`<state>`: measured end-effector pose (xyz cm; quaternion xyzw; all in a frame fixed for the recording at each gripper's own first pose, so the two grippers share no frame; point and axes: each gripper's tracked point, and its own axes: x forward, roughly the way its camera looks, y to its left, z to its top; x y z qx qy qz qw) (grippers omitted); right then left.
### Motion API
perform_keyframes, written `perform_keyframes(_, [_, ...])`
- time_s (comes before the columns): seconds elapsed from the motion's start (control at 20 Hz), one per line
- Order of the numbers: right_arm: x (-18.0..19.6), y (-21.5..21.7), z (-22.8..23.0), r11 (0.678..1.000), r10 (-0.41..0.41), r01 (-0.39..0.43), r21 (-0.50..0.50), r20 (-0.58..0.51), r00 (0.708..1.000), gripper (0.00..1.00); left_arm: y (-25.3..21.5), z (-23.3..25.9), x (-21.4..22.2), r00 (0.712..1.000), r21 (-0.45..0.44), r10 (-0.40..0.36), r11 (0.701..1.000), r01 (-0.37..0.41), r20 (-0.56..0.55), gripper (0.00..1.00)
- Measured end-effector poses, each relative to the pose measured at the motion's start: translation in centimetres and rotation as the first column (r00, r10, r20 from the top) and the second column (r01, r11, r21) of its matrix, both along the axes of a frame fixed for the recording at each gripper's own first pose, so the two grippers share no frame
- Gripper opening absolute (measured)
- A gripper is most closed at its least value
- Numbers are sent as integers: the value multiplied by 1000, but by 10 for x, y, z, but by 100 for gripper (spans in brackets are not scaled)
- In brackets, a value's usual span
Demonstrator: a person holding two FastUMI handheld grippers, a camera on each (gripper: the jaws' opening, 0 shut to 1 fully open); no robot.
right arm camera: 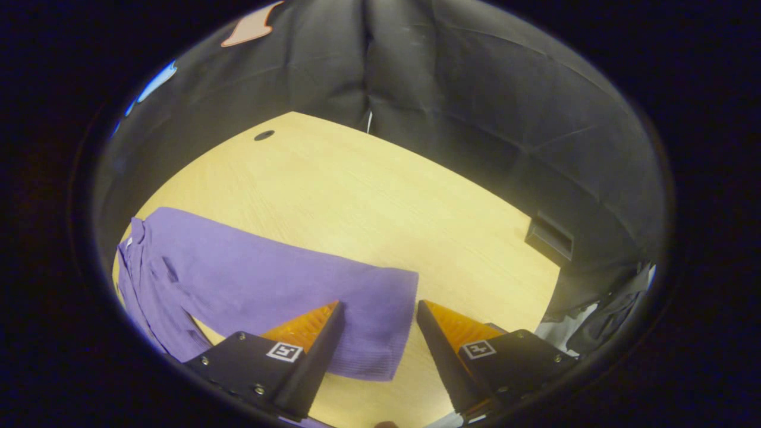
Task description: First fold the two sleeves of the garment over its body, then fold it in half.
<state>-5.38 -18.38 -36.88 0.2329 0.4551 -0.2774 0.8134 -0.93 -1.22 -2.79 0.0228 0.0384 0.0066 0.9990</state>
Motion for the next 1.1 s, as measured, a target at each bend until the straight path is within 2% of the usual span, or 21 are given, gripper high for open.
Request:
perform_keyframes(0.15, [4,8,-1,999,16,-17,27,16,1000,85,-1,-3,0,1000,-7,0,1000,0,2,96])
perform_keyframes(0.2, [3,10,-3,999,24,-25,35,18,1000,78,-1,-4,0,1000,-10,1,1000,-1,2,96])
perform_keyframes(0.25, [6,10,-2,999,35,-36,40,24,999,67,-1,-5,0,1000,-14,1,1000,-1,1,96])
perform_keyframes(0.45, [10,14,-1,996,11,-15,86,41,999,11,0,-9,0,1000,-22,1,1000,-1,4,96])
perform_keyframes(0.5, [15,7,-1,997,-2,-3,78,57,998,11,1,-9,0,1000,-23,4,1000,-4,5,96])
perform_keyframes(0.6, [21,10,12,996,1,-9,93,81,997,2,4,-10,-1,1000,-27,8,1000,-8,4,96])
perform_keyframes(0.85, [64,13,67,995,50,-68,77,217,975,1,20,-16,-1,1000,-39,28,999,-28,0,96])
perform_keyframes(1.1, [115,35,127,987,133,-155,40,326,936,1,38,-20,-2,999,-49,50,998,-50,-2,96])
